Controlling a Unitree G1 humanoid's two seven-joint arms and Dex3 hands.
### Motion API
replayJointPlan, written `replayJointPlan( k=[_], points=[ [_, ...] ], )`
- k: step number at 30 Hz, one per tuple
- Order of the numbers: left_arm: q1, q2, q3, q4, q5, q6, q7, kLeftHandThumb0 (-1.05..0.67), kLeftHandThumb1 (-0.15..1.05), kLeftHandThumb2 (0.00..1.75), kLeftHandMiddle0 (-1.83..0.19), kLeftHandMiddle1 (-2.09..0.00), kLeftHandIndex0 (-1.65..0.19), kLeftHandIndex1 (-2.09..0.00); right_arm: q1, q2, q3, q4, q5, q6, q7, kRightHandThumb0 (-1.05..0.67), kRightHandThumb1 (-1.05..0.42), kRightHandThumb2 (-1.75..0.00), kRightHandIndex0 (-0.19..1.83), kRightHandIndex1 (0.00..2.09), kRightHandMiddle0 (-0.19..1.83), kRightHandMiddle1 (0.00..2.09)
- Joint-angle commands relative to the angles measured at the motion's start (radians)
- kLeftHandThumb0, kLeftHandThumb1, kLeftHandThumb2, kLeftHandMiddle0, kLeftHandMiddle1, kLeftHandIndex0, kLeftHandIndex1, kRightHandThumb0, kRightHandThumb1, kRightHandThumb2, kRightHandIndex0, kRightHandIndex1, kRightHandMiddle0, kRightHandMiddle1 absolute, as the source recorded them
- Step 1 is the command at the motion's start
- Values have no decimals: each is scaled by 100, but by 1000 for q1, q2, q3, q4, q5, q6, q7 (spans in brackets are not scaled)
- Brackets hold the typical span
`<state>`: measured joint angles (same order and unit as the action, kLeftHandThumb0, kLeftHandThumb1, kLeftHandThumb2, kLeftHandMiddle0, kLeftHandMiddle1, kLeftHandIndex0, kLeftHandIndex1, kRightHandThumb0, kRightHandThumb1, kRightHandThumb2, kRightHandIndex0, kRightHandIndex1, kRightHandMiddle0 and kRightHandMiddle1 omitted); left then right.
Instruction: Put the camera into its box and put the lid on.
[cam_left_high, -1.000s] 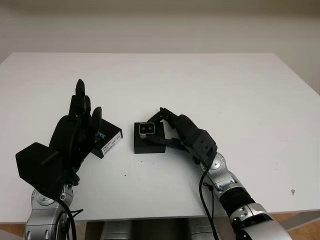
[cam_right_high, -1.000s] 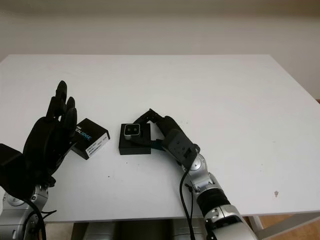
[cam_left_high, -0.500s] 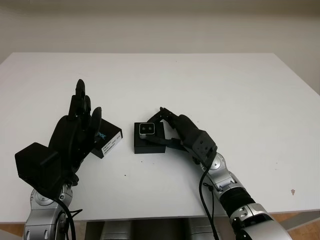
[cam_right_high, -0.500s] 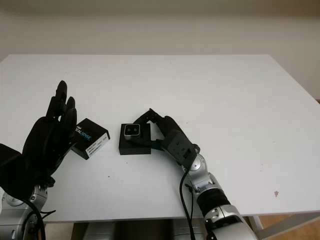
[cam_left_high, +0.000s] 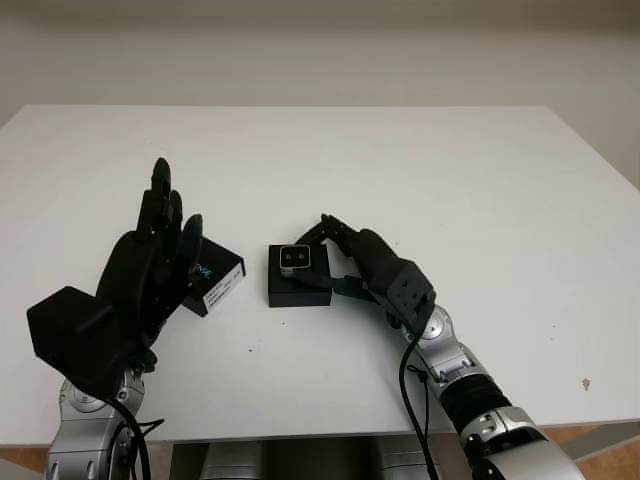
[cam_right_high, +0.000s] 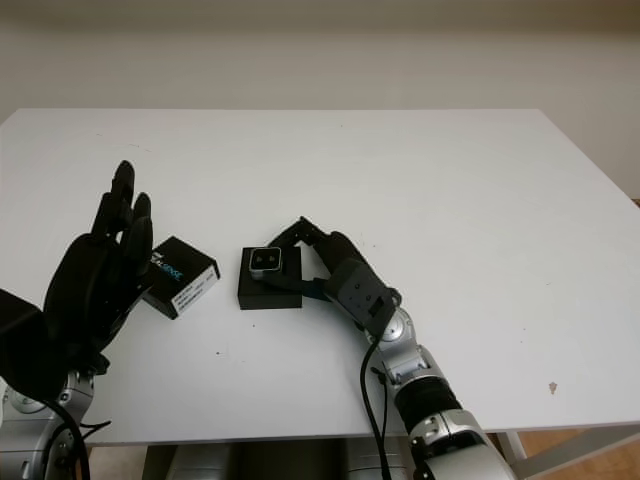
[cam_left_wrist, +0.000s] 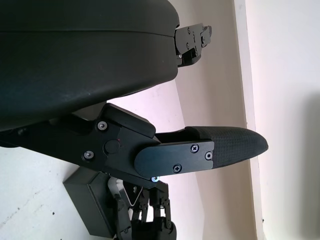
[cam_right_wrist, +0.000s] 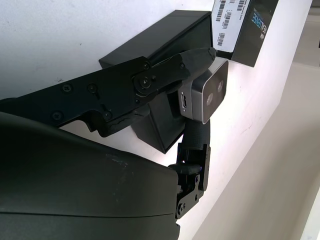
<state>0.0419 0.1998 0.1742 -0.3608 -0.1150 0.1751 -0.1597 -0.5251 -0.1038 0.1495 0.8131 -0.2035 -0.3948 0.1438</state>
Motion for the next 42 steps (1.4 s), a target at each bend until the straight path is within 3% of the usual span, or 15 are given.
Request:
replayJointPlan(
  k=[1, 42],
  points=[
    [8, 12, 2, -20, -6, -3, -8, -83, 105, 57, 19, 0, 19, 0, -14, -5, 1, 10, -3, -8, -7, -51, -105, -14, 3, 5, 33, 155],
    [12, 25, 12, -33, -15, 14, -14, -84, 105, 57, 19, 0, 19, 0, -15, -8, 6, 22, -18, -5, -7, -51, -105, -13, 4, 6, 33, 153]
  ],
)
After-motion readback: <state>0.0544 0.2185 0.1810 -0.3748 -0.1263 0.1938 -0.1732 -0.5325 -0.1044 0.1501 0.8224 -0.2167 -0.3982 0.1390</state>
